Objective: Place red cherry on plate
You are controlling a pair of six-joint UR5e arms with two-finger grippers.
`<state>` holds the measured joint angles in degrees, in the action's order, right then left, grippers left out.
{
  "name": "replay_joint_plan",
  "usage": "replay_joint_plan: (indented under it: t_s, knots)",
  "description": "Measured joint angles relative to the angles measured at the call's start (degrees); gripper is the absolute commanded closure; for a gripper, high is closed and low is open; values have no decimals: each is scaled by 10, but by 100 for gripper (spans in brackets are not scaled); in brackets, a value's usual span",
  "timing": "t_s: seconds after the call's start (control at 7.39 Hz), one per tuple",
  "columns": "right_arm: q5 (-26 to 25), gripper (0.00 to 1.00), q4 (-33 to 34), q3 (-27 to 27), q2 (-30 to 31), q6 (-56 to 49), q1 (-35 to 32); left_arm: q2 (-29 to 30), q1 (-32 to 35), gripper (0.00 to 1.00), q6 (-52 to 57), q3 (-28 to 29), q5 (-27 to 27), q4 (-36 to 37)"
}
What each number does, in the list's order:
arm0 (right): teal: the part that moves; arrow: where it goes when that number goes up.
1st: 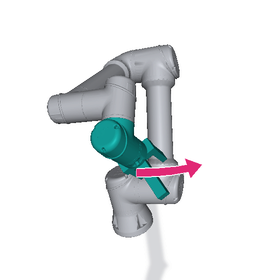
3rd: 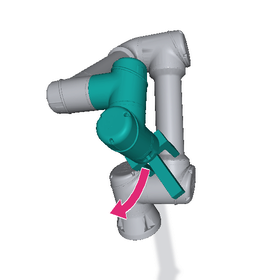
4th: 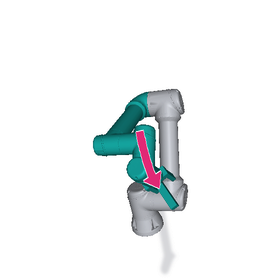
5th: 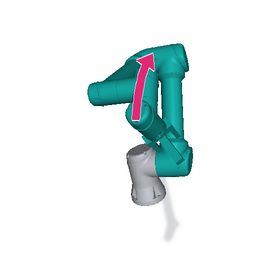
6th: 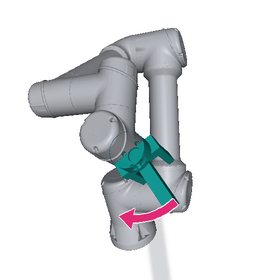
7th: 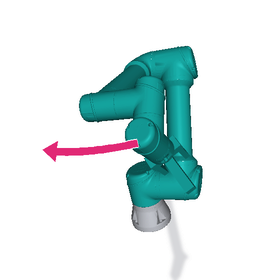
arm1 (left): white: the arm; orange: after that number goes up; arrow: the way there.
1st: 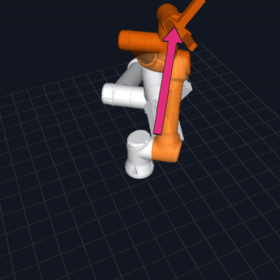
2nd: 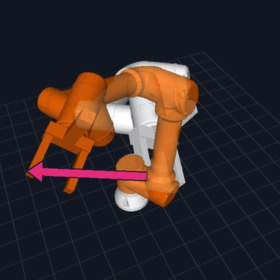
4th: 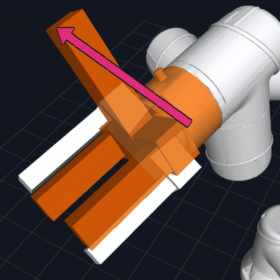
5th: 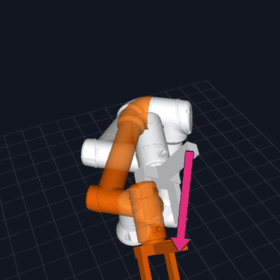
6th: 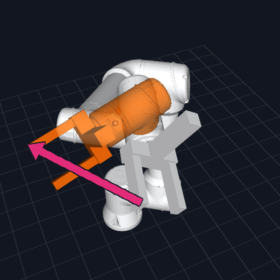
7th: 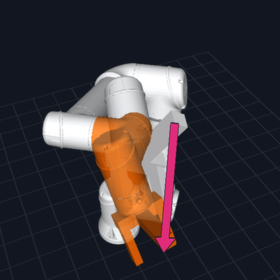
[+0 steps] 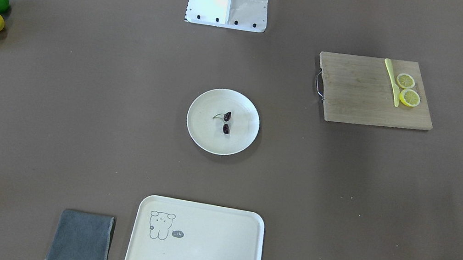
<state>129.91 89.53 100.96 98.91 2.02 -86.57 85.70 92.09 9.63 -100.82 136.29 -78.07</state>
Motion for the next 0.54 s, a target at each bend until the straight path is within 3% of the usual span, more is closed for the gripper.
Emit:
replay_joint_plan:
  t_s: [0.54]
  knots:
    - [-2,0,-2,3,0,1,0,-8,8,2,2,8,-5,-4]
